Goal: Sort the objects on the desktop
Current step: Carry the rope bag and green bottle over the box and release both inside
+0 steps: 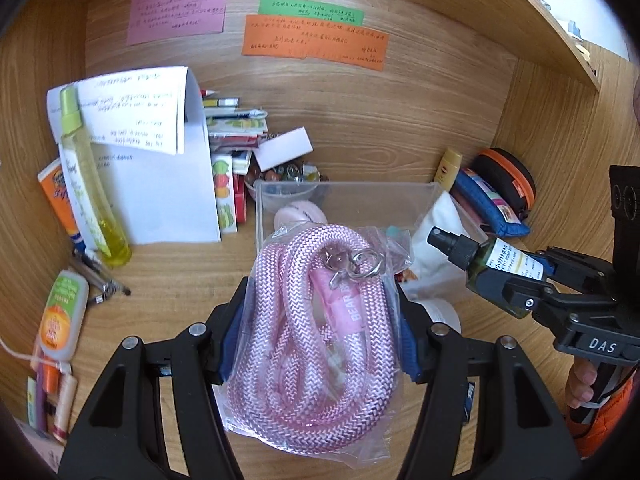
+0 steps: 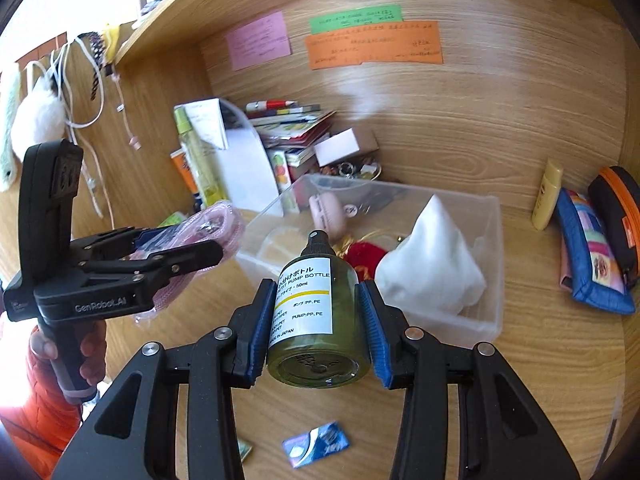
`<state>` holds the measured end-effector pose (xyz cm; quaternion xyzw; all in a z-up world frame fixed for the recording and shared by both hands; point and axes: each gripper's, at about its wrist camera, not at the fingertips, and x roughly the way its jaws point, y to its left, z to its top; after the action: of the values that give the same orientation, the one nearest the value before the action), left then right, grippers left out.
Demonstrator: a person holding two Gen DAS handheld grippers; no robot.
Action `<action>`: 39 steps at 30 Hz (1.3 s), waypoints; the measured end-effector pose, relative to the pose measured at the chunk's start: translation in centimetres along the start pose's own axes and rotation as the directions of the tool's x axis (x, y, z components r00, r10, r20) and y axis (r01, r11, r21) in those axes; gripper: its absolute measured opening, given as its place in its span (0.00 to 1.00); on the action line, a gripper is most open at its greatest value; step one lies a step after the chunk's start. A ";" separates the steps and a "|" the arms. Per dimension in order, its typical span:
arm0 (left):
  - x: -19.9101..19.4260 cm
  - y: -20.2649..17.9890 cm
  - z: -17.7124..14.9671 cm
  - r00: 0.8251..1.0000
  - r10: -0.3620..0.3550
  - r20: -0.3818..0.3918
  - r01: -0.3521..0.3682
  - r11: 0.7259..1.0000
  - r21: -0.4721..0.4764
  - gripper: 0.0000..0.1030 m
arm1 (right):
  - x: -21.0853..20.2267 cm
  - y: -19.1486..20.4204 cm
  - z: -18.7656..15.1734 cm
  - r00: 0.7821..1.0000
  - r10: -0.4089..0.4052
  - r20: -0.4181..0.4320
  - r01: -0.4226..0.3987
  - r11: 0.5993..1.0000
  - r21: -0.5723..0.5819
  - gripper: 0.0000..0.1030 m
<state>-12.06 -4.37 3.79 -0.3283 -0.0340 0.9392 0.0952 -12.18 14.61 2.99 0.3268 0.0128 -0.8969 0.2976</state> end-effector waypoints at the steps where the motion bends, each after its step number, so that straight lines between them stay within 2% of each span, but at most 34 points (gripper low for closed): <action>1: 0.2 0.0 0.3 1.000 0.002 0.002 -0.002 1.000 0.003 0.59 | 0.2 -0.1 0.3 1.000 -0.004 0.001 0.004 1.000 -0.001 0.38; 10: 2.6 0.2 3.2 1.000 -0.009 0.008 0.009 1.000 0.028 0.59 | 2.9 -1.0 2.9 1.000 -0.029 -0.013 0.029 1.000 -0.004 0.38; 21: 6.0 0.5 5.4 0.999 -0.029 -0.024 0.030 0.999 0.032 0.59 | 5.8 -2.7 5.1 0.997 -0.059 -0.046 0.059 0.998 -0.007 0.38; 34: 9.5 0.9 5.8 0.997 -0.010 -0.071 0.012 0.999 0.038 0.59 | 9.4 -3.5 5.8 0.993 -0.073 -0.095 0.071 0.997 -0.025 0.38; 39: 10.7 1.3 5.4 0.994 0.001 -0.106 0.003 1.000 0.031 0.59 | 10.9 -3.1 5.3 0.987 -0.110 -0.118 0.102 0.993 -0.066 0.38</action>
<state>-23.83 -3.51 1.32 -0.3762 -0.0146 0.9208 0.1025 -23.59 10.30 0.16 0.3706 0.0750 -0.8892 0.2578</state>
